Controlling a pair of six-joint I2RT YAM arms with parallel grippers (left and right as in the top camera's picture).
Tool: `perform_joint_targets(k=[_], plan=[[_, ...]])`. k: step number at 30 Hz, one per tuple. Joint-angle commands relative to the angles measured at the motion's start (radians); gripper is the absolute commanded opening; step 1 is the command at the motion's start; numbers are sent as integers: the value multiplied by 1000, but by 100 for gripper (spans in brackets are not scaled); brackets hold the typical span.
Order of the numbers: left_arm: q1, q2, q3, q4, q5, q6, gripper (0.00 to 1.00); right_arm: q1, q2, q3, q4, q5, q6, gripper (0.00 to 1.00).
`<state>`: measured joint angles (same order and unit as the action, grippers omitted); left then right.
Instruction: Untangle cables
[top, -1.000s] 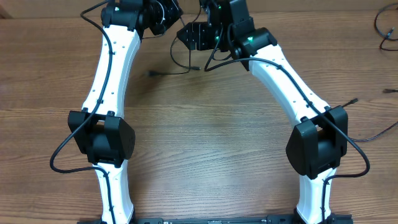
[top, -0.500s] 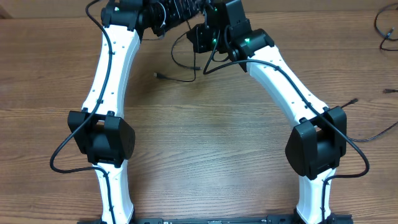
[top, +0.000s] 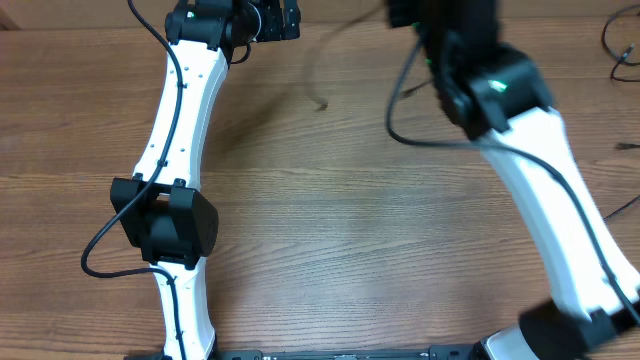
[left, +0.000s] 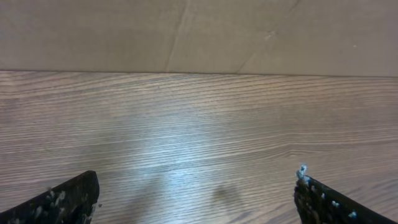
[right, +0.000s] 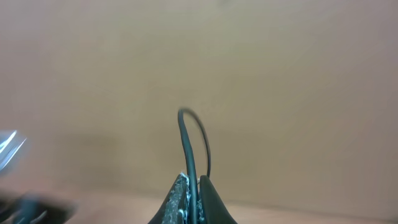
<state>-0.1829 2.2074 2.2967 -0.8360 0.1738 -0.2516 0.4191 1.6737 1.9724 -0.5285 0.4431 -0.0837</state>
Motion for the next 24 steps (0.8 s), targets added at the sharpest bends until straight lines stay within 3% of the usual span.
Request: perform_joint_targets(k=[1, 5, 10, 18, 24], plan=[[-14, -20, -4, 4, -43, 28, 100, -16, -67, 20, 1, 329, -108, 4], [-32, -20, -4, -21, -43, 51, 99, -85, -135, 20, -3, 469, -109, 4], [-56, -20, -4, -30, -44, 98, 99, -237, -219, 19, -34, 466, -95, 4], [-80, -20, -4, -28, -51, 117, 100, -479, -261, 18, -195, 403, 34, 4], [-81, -20, -4, -42, -51, 133, 100, -745, -264, 18, -296, 195, 168, 4]])
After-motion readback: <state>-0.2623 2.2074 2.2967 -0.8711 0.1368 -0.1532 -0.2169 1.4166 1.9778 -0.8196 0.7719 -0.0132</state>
